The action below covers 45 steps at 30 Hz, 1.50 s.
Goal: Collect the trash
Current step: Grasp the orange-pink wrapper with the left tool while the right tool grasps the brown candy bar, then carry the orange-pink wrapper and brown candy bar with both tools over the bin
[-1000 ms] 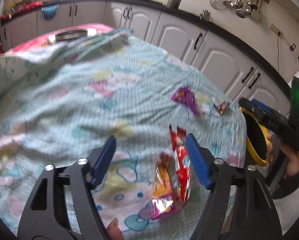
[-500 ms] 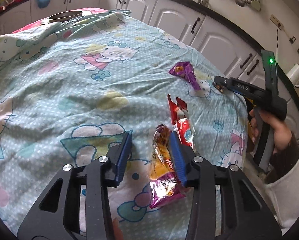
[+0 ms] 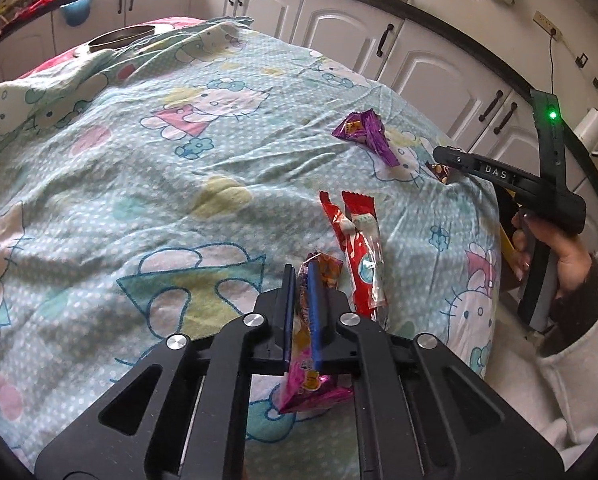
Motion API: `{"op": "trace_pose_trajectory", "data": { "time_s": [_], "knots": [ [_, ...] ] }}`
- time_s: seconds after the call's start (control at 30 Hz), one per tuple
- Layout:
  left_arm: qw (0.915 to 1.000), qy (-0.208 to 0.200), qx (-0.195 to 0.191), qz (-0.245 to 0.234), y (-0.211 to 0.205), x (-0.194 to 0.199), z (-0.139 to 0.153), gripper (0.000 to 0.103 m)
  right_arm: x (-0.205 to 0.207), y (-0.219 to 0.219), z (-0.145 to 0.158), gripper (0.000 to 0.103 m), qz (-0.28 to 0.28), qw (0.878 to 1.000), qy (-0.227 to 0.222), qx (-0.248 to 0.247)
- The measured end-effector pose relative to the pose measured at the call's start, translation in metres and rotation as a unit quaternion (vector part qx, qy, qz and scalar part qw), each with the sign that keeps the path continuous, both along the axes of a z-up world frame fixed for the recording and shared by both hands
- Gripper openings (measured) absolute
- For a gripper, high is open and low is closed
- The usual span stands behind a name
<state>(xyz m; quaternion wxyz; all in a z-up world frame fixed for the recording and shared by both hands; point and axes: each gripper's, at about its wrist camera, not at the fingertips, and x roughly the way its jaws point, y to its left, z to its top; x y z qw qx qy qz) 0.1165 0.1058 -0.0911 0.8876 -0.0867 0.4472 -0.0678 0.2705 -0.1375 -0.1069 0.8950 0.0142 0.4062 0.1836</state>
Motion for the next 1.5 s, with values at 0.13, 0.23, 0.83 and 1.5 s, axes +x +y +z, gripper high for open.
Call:
{"op": "trace_pose_trajectory", "data": {
  "time_s": [0.13, 0.23, 0.83, 1.5],
  "knots": [
    [0.9999, -0.004, 0.010, -0.004, -0.003, -0.002, 0.002, 0.002, -0.008, -0.003, 0.002, 0.032, 0.012, 1.000, -0.003, 0.009],
    [0.9999, -0.010, 0.011, 0.002, -0.001, -0.003, 0.005, 0.001, -0.016, -0.003, 0.004, 0.031, 0.023, 1.000, -0.007, 0.012],
    [0.9959, -0.084, 0.021, 0.026, -0.005, 0.007, 0.060, 0.001, -0.058, 0.003, 0.031, 0.029, 0.077, 0.995, -0.053, 0.024],
    [0.9901, -0.133, 0.001, -0.045, -0.102, 0.060, 0.097, 0.001, -0.066, -0.081, 0.081, 0.029, 0.006, 0.993, -0.109, 0.055]
  ]
}}
